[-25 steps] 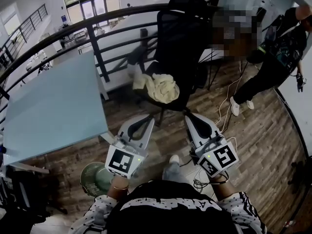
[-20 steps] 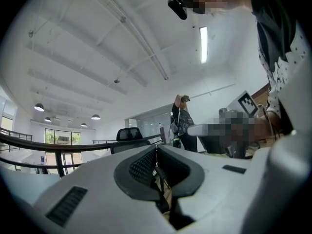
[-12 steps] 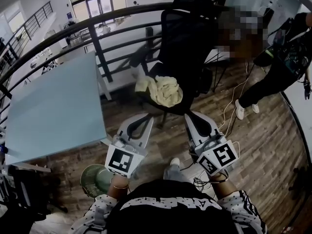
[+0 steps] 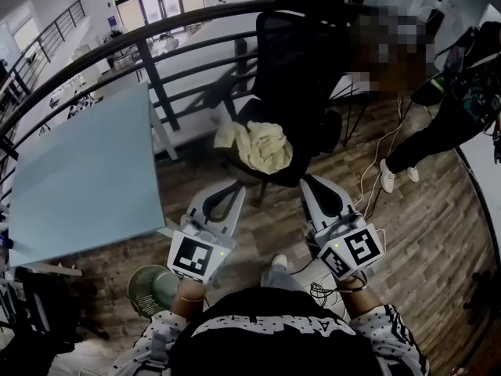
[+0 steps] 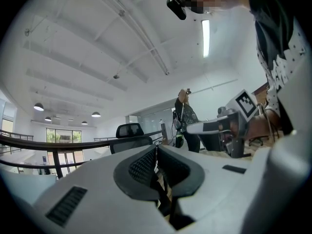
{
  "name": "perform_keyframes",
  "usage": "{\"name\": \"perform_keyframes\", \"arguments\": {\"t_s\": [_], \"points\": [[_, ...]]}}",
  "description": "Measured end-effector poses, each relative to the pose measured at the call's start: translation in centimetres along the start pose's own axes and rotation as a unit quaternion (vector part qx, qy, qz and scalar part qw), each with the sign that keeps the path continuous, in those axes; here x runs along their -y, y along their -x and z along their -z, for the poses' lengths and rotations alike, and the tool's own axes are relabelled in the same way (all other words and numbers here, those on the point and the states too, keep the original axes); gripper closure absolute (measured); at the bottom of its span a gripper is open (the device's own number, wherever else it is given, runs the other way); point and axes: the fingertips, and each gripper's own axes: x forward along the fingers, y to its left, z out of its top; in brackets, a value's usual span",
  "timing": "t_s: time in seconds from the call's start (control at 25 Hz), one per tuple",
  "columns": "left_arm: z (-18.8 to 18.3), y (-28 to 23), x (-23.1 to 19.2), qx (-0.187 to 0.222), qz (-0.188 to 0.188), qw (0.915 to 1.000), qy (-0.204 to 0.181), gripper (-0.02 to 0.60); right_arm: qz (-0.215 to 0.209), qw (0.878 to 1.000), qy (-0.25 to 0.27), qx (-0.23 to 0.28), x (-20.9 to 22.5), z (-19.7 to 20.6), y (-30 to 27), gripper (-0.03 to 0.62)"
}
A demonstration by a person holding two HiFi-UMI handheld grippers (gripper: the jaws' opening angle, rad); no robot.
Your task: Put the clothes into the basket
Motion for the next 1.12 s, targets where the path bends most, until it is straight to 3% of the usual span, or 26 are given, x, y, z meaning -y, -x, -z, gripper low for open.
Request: {"name": "perform_keyframes", "arguments": {"t_s": [0.6, 1.12], "points": [[0.4, -4.9, -0.5, -0.012, -0.003, 0.9998, -0.013, 0.566, -0.014, 1.0, 0.001, 0.01, 5.5, 0.1, -2.4, 0.56], [-0.2, -8.8, -2.2, -0.014, -0.042, 0.9989, -0.016, 0.566, -0.052, 0.998, 0.014, 0.018, 9.0, -0.9, -5.3, 0.56]]}}
